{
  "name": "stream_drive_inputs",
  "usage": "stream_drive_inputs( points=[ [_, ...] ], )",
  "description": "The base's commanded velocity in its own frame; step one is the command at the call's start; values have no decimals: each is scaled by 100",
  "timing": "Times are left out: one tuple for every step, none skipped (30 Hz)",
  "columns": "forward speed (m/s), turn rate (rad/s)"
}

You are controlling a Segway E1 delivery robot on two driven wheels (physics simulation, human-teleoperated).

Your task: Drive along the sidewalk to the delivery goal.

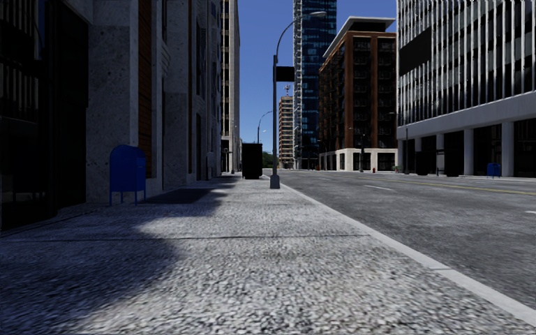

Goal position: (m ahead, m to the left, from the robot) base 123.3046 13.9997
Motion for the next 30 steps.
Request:
stream_drive_inputs(
  points=[
    [155, 112],
    [155, 13],
    [155, 3],
    [155, 0],
    [155, 0],
    [155, 0],
    [155, 0],
    [155, 0],
    [155, 0],
    [155, 0],
    [155, 0],
    [155, 0],
    [155, 0],
    [155, 8],
    [155, 20],
    [155, 42],
    [155, 69],
    [155, 84],
    [155, 89],
    [155, 89],
    [155, 90],
    [155, 90],
    [155, 90],
    [155, 0],
    [155, 0],
    [155, 0],
    [155, 0],
    [155, 0],
    [155, 0],
    [155, 0]
  ],
)
